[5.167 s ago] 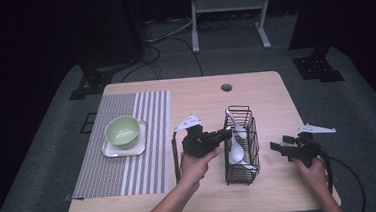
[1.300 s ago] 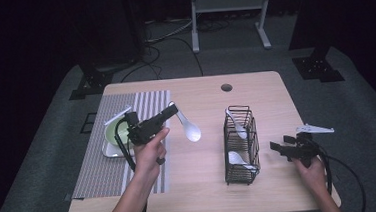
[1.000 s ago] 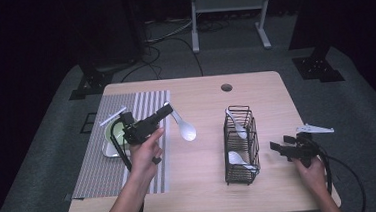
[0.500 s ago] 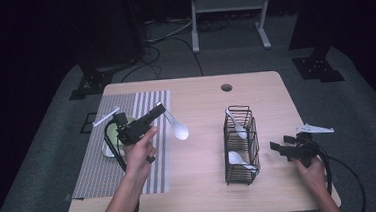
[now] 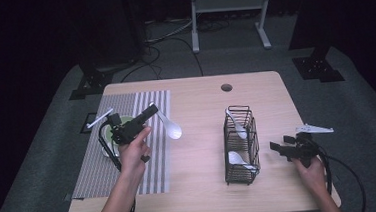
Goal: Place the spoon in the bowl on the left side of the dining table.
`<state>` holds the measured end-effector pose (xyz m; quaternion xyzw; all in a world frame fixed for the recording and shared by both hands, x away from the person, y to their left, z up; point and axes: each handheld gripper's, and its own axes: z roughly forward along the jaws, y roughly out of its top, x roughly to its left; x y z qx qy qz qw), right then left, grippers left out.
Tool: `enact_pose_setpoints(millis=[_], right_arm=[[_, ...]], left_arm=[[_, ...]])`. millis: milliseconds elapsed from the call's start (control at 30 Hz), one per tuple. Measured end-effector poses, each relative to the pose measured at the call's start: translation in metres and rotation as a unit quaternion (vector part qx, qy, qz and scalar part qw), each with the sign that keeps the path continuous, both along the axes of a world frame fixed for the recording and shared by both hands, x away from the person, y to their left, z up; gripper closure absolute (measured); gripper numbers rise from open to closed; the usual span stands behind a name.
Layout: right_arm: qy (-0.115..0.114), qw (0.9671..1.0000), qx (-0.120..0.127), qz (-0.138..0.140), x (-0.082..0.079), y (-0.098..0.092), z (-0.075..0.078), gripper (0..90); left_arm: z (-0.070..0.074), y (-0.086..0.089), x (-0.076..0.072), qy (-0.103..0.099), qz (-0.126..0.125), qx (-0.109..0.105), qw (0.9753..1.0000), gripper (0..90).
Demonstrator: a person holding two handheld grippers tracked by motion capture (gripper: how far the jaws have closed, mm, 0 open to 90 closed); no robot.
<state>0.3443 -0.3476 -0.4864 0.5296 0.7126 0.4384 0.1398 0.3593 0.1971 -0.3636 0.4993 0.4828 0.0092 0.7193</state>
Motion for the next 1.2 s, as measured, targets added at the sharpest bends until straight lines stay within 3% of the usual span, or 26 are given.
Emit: enact_pose_setpoints(millis=[1200], right_arm=[[0.001, 1.0, -0.003, -0.001, 0.0, 0.001, 0.0, 22.2]], left_arm=[[-0.01, 0.054, 0.008, 0.015, 0.062, -0.001, 0.9979, 84.9]])
